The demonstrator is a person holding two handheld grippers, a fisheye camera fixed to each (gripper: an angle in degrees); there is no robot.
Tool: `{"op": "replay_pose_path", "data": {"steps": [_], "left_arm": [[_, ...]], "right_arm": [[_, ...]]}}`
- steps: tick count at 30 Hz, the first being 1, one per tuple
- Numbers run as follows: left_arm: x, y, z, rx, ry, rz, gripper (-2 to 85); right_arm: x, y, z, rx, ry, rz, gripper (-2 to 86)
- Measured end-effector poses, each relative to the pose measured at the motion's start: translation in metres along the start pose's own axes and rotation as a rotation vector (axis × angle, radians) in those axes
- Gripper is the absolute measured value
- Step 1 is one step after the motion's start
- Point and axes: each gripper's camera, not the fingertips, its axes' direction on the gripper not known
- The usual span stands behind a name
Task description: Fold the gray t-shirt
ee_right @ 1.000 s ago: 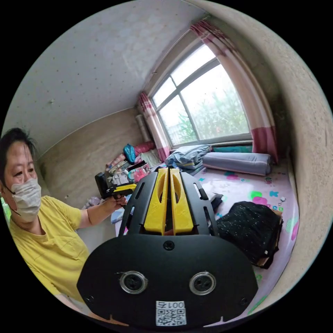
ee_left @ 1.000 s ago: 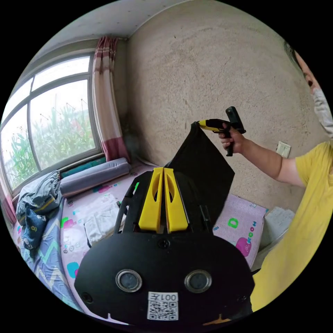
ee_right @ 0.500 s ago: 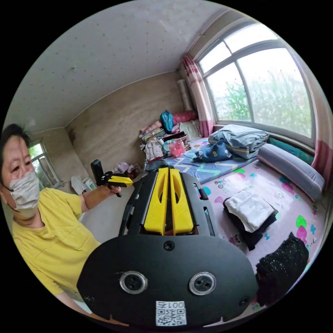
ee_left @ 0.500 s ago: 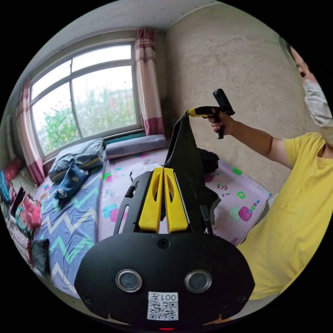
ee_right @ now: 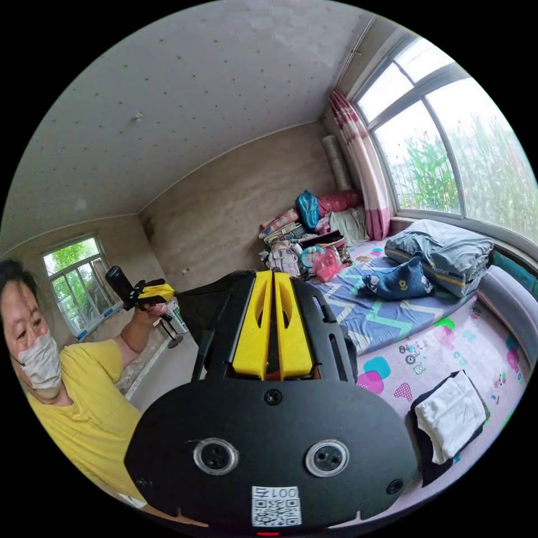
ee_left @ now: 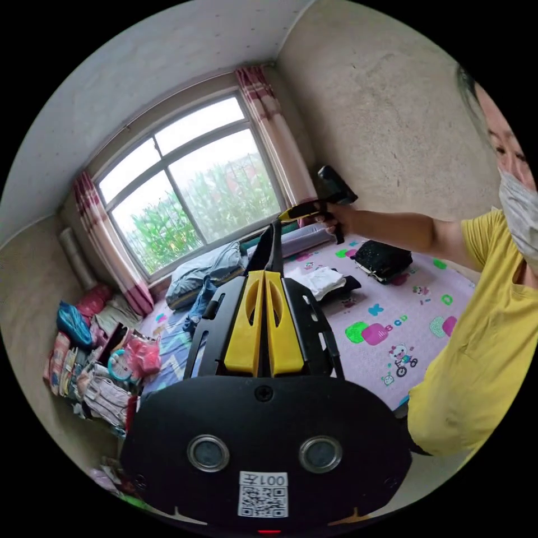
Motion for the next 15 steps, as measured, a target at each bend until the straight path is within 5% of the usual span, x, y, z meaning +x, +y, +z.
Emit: {"op": "replay_pose_path", "data": {"steps": [7,15], "left_arm": [[0.032,0.009,0.062,-0.153,0.231,-0.003,-1.5],[0.101,0.112,0.267,-0.527,0.626,-0.409,-1.4]], "right_arm": [[0.078,0.109,-0.011,-0.141,-0.065,0.126,0.0],[0.179,0.331,-0.011,-0.495,0.106,0.274,0.0]]}}
